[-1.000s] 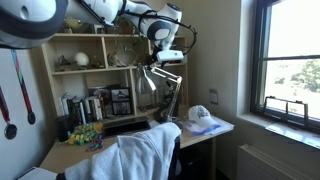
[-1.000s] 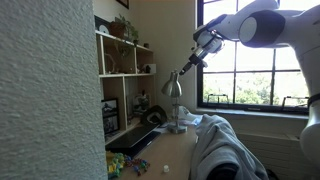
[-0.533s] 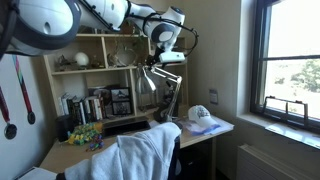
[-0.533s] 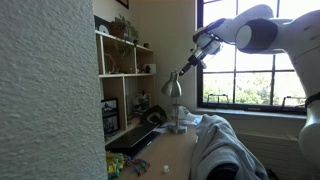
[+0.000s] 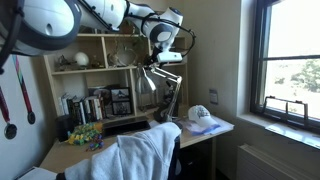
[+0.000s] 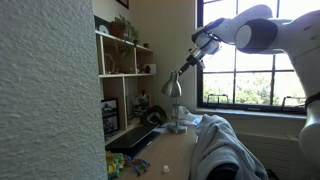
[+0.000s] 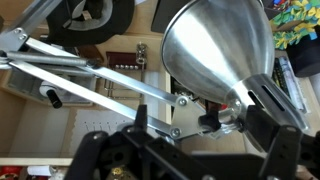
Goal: Adjust the desk lamp
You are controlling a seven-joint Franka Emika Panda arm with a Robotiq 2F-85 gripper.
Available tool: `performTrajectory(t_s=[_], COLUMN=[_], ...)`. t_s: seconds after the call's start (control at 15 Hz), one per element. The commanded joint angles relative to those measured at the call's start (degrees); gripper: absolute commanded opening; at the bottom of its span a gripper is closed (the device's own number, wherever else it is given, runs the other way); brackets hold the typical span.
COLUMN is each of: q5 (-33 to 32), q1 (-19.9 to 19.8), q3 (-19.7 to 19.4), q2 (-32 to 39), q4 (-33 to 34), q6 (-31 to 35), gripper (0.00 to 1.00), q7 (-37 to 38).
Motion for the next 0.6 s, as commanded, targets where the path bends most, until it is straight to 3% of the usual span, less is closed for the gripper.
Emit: performTrajectory(t_s=[0.0,0.13,0.2,0.33,0.53], q5=[1.0,1.0,0.9,0.9,1.0], q1=[0.2,0.3,0.3,0.2,0.0], q3=[0.6,0.7,0.7,0.6,0.5], q2=[-0.5,-0.8,-0.9,-0.9,-1.1], q4=[-0.1,-0.5,-0.8,-0.9,-1.1], q6=[-0.7,-0.5,-0.4,-0.3,-0.2], gripper=[1.00,1.00,0.75,0.68,0.42], q7=[0.9,0.9,0.7,0.6,0.5])
